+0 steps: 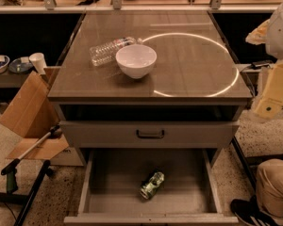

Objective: Pick green can from middle drawer and place on counter

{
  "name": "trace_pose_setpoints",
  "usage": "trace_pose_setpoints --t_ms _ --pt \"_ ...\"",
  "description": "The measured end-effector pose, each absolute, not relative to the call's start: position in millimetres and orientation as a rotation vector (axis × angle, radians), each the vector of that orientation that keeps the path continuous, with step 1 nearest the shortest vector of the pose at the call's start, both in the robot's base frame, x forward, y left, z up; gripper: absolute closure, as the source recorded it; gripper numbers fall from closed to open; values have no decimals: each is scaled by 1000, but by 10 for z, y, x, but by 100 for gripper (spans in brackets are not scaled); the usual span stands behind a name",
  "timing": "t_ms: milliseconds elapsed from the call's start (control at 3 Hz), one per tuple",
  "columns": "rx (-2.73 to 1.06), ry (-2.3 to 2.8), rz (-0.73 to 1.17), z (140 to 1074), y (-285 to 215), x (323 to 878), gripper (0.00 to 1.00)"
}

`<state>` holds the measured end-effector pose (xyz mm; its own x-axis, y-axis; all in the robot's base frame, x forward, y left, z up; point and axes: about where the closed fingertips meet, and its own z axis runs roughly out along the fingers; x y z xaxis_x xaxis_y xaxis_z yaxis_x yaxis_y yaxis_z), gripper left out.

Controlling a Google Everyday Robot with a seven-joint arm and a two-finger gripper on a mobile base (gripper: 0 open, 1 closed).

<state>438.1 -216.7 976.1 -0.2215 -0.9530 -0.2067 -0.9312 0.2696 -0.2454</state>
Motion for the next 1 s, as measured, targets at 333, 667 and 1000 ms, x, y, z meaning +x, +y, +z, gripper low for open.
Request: trace_pose_setpoints --t_ms 333,667,1000 --pt "-1725 2232 -98 9761 -2167 4381 0" --pt "-1726 2225 -95 9753 -2150 4374 0" --pt "-1738 2175 -71 9680 -2026 4311 0"
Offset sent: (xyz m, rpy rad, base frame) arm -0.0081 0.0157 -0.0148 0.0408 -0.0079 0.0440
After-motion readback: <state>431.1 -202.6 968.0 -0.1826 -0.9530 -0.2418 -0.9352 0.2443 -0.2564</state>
